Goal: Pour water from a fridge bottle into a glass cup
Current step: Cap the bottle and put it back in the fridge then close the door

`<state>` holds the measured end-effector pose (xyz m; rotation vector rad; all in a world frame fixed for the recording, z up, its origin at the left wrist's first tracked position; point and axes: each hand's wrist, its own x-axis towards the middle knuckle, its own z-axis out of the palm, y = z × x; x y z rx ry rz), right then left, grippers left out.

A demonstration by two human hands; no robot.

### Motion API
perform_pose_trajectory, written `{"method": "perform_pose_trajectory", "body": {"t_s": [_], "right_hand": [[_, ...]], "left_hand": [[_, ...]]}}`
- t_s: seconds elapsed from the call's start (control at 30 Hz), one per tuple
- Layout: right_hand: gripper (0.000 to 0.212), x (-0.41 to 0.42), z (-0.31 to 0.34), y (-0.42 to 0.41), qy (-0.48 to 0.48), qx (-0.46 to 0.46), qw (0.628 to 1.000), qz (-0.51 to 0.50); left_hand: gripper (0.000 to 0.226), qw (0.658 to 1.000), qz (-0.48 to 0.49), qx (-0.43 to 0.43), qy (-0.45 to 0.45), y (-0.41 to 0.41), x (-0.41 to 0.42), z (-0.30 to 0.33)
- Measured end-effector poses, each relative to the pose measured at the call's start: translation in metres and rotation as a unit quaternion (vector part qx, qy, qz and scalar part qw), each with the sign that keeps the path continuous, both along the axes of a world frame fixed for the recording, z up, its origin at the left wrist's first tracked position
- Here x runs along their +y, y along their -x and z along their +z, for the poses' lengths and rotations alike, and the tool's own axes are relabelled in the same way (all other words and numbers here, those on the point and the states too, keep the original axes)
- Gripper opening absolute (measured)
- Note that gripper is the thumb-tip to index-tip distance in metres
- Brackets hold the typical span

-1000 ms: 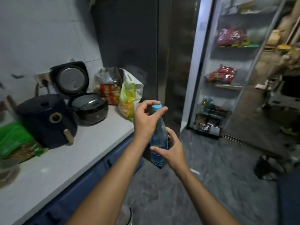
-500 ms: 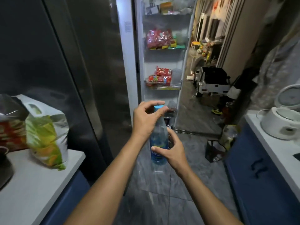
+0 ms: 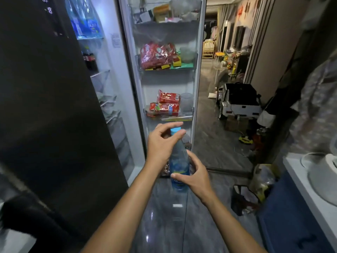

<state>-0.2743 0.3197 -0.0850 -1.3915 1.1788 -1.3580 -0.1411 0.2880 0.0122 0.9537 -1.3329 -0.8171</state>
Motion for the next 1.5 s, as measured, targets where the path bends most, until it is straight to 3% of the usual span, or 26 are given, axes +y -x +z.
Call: {"method": "perform_pose_trajectory", "body": {"t_s": [0.17,0.37,0.5,0.63,0.9,1.03,1.2,1.33,1.43,1.5], "right_hand": [[0.088,-0.092,0.006,0.015,-0.021,-0.013,0.998,0.060],[0.090,-0.205,0.005,-0.003,-0.036,-0.013,0.991,0.125],[0.093,-0.287,0.003,-0.016,-0.037,-0.013,0.986,0.159],[0.083,-0.370,0.012,-0.030,-0.028,0.003,0.980,0.195],[0.074,-0.498,0.029,-0.066,-0.038,-0.013,0.961,0.274],[0.076,-0.558,0.036,-0.090,-0.021,-0.013,0.945,0.326],[0.079,-0.624,0.062,-0.132,0.019,-0.033,0.911,0.411],[0.076,-0.651,0.114,-0.170,0.057,-0.067,0.890,0.446],[0.061,-0.668,0.165,-0.201,0.074,-0.094,0.872,0.475],[0.060,-0.673,0.198,-0.221,0.082,-0.106,0.859,0.494]], "left_hand": [[0.026,0.998,-0.061,0.005,-0.002,0.002,-0.075,0.013],[0.025,0.995,0.091,-0.006,0.027,-0.007,-0.177,0.010],[0.023,0.994,0.097,0.018,0.038,-0.027,-0.252,0.005],[0.024,0.997,0.079,0.024,0.011,-0.046,-0.321,0.009],[0.021,0.982,0.186,0.033,0.021,-0.076,-0.436,0.030],[0.023,0.979,0.197,0.035,0.038,-0.101,-0.477,0.037],[0.050,0.962,0.265,0.019,0.058,-0.120,-0.508,0.066],[0.063,0.944,0.326,0.014,0.045,-0.143,-0.510,0.074],[0.052,0.947,0.312,0.081,0.010,-0.160,-0.507,0.083],[0.056,0.947,0.315,0.062,0.001,-0.169,-0.504,0.096]]}}
